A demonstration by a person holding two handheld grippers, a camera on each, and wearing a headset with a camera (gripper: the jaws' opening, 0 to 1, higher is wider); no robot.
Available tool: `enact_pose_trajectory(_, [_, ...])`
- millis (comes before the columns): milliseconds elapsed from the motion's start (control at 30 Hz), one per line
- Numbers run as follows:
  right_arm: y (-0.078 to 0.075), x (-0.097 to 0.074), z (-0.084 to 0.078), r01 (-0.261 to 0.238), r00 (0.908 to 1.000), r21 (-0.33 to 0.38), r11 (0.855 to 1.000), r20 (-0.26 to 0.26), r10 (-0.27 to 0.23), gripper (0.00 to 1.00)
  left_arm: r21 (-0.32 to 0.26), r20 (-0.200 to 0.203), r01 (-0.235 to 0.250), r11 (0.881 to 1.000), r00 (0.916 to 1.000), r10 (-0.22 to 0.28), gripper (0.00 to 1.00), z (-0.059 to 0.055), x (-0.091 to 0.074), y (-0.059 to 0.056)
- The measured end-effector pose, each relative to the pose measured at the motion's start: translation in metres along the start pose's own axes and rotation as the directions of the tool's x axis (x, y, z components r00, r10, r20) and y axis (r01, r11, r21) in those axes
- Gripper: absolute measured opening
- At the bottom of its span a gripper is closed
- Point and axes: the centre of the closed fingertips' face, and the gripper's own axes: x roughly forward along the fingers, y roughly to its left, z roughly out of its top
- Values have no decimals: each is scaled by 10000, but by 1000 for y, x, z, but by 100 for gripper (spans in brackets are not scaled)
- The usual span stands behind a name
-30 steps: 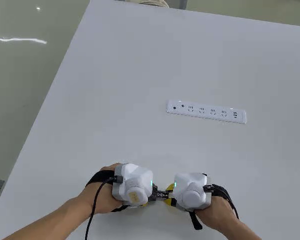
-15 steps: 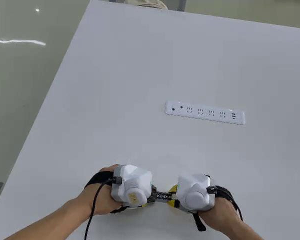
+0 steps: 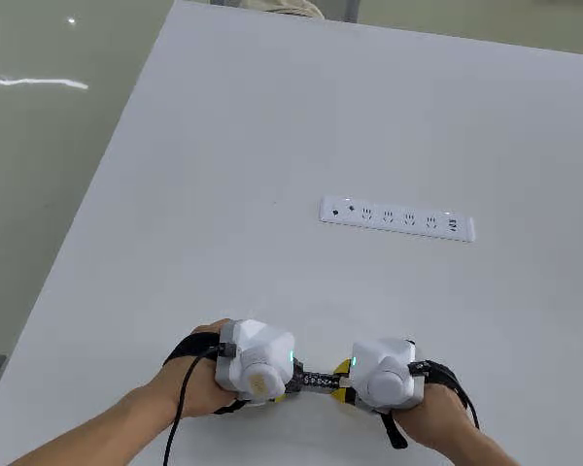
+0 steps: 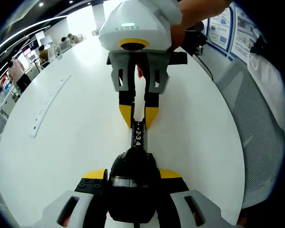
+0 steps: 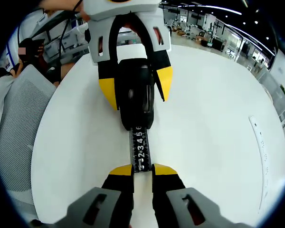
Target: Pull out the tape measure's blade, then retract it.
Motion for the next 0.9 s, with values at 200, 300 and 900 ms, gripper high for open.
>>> enact_pose_trajectory(200, [0, -3, -4, 1, 10000, 20, 10000, -40, -1, 13, 8, 3, 16, 10000, 10000, -16, 36, 0, 0, 0])
enact_pose_trajectory(300, [0, -4, -7, -4, 10000, 28, 10000, -73, 4, 13, 10, -6, 19, 10000, 10000, -19, 36, 0, 0, 0])
enact_pose_trajectory(900, [-2, -10, -19, -16, 9999, 204, 9998, -118, 19, 13, -12, -10, 45, 10000, 10000, -45, 36, 0, 0, 0])
